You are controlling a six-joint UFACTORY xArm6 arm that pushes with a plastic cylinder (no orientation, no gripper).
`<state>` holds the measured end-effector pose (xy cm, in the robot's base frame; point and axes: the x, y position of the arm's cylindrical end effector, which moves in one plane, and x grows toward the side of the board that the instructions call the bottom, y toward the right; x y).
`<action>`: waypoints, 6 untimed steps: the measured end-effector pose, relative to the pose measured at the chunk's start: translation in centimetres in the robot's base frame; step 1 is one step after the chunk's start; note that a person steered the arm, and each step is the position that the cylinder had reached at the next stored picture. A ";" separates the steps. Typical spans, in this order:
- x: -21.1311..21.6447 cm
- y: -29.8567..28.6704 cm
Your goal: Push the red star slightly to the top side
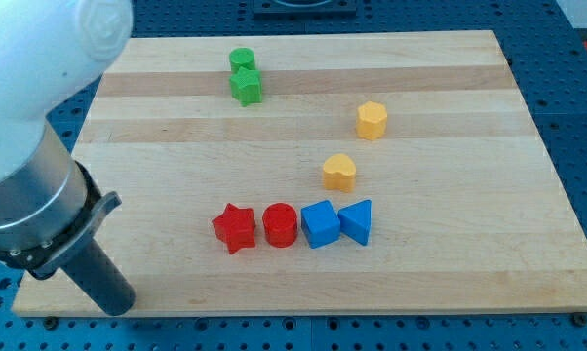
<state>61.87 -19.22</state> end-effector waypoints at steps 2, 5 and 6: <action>-1.0 9.7; -2.3 11.6; -14.4 11.8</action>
